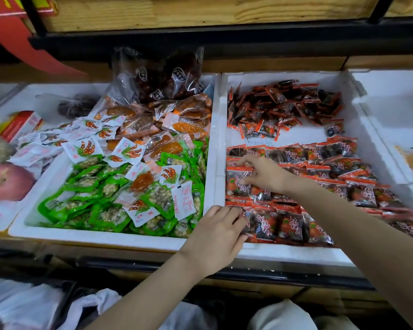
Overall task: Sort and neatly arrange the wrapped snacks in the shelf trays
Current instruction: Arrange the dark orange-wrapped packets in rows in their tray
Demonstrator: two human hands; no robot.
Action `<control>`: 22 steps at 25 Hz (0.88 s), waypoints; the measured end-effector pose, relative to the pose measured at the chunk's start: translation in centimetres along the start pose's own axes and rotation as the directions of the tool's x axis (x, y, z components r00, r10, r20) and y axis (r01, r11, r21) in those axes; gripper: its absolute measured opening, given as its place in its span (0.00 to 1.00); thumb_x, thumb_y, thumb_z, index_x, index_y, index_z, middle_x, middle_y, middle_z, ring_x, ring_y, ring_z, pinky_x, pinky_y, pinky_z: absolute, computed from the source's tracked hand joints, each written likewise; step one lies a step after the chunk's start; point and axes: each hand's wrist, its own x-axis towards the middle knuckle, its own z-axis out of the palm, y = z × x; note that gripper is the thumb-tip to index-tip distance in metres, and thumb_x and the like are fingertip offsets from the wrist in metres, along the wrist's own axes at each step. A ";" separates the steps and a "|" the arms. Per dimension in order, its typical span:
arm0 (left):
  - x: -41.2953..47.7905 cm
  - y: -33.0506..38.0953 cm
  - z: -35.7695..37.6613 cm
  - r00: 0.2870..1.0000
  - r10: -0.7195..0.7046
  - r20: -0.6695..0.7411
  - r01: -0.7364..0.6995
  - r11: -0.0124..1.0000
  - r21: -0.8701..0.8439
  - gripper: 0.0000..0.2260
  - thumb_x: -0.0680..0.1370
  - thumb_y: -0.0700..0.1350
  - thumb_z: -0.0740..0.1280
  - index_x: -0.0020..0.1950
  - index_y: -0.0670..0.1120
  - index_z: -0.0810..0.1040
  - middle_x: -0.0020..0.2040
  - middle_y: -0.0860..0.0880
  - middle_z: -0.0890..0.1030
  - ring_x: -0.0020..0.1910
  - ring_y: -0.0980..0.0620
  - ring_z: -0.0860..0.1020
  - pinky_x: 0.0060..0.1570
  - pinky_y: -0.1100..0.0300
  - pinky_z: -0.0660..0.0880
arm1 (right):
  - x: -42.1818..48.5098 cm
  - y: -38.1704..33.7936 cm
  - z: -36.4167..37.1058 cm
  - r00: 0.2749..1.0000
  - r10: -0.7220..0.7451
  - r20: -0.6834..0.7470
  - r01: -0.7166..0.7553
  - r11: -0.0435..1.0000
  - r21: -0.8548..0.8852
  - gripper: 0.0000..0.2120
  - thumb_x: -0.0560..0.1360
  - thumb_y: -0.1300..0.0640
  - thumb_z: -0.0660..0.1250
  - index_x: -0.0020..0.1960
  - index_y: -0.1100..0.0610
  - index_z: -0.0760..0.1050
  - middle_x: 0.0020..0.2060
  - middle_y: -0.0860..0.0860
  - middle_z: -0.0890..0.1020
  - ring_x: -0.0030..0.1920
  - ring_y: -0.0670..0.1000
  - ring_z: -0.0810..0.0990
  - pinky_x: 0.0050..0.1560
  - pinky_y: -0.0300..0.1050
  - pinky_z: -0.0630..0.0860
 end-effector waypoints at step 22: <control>-0.2 -0.2 0.3 1.000 0.003 0.007 -0.002 0.999 -0.048 0.14 0.77 0.50 0.56 0.53 0.47 0.79 0.51 0.50 0.79 0.48 0.51 0.75 0.54 0.60 0.63 | -1.7 1.7 3.1 0.943 -0.298 0.149 0.331 0.891 -0.310 0.27 0.83 0.55 0.50 0.77 0.54 0.40 0.76 0.49 0.43 0.76 0.46 0.43 0.70 0.33 0.39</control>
